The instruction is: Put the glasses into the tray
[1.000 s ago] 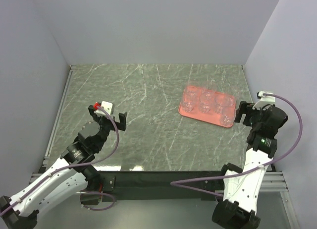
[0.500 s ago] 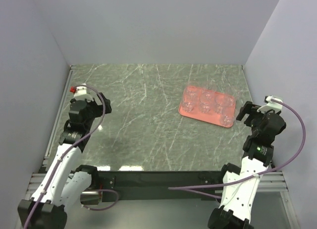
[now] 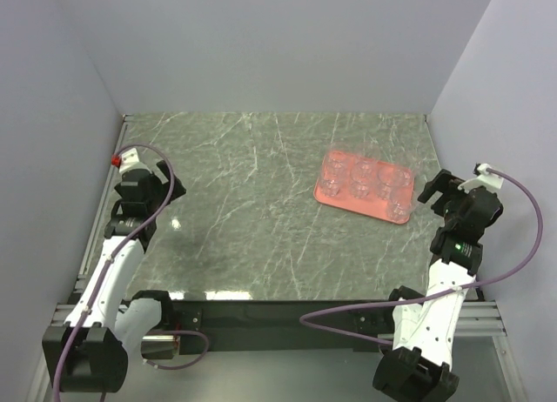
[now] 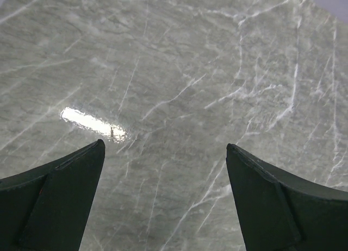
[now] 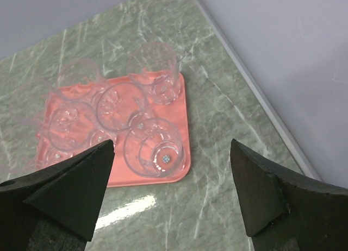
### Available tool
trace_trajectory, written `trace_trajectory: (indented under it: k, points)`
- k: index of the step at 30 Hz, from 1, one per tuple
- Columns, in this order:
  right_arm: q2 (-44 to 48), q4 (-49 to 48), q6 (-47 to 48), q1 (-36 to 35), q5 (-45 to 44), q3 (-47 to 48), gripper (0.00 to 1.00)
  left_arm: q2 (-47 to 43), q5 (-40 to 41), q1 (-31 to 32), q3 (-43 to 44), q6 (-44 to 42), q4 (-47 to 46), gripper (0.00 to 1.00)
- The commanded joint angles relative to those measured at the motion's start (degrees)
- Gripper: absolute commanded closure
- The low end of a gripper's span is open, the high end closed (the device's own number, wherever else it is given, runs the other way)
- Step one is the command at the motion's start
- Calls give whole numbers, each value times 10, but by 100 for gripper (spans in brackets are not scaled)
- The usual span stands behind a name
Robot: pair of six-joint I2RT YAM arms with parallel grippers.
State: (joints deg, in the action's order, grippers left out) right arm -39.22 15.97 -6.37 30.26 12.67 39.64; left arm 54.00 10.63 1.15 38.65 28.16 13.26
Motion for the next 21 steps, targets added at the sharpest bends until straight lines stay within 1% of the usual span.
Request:
trace_trajectory:
  k: [1, 8, 21]
  points:
    - [6, -36, -10, 3, -37, -8, 7, -32, 18, -2, -2, 0, -19, 1]
    - [23, -45, -24, 3, -48, -19, 9, -28, 3, -3, 1, -3, -17, 1]
    - [18, -50, -18, 5, -77, -24, 10, -42, -23, -2, -2, -2, -25, 1]
